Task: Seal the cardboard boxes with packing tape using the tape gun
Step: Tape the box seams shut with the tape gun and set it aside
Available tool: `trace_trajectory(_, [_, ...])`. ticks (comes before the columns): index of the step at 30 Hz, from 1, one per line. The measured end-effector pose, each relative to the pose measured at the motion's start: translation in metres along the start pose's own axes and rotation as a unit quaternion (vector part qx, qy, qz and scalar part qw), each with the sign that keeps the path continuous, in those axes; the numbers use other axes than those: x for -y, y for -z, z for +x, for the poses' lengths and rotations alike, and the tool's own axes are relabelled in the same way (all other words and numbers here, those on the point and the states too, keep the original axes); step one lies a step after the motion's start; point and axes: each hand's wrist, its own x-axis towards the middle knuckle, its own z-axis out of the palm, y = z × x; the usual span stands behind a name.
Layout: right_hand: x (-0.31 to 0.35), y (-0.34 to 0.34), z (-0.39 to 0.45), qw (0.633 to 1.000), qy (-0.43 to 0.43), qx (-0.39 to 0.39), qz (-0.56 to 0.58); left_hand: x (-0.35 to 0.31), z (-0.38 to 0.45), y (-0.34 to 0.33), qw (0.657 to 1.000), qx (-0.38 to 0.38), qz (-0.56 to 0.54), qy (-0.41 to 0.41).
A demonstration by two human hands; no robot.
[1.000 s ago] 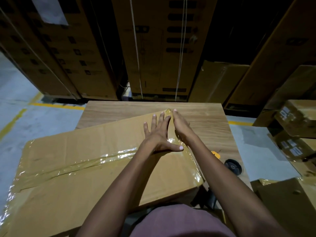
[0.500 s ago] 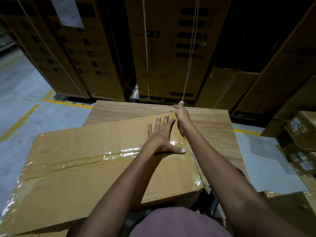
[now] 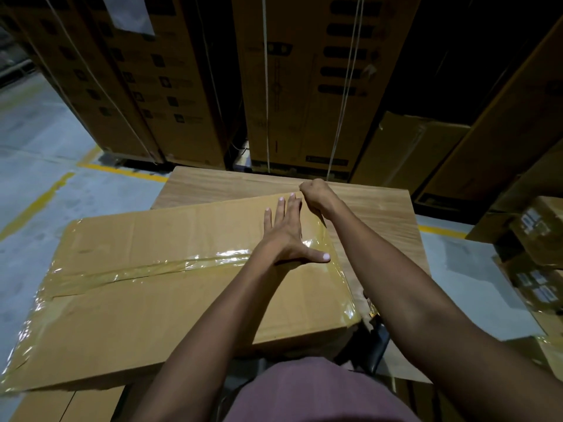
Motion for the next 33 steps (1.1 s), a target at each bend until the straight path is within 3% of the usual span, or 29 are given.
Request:
trace_trajectory(8, [-0.061,-0.008,-0.063,0.997,0.065,-0.008,-0.029,0.003,0.004,-0.007,1.0,-0.018,0.004,0.001])
trace_trajectory(14, [-0.031,-0.001,-0.023,0.999,0.002,0.012,-0.051,0.008,0.004,-0.008,1.0,-0.015,-0.001,-0.026])
trace_trajectory(17, [-0.026,0.001,-0.012,0.999,0.014,0.015,-0.05,0.008,0.004,-0.009,0.999,-0.019,-0.002,-0.029])
trace_trajectory(26, [-0.086,0.009,-0.108,0.995,0.095,0.039,0.004,0.009,0.003,-0.015,0.997,-0.009,0.053,-0.05])
trace_trajectory(33, [-0.071,0.014,-0.109,0.995,0.062,0.042,-0.058,0.013,-0.01,-0.032,0.983,-0.083,0.127,-0.102])
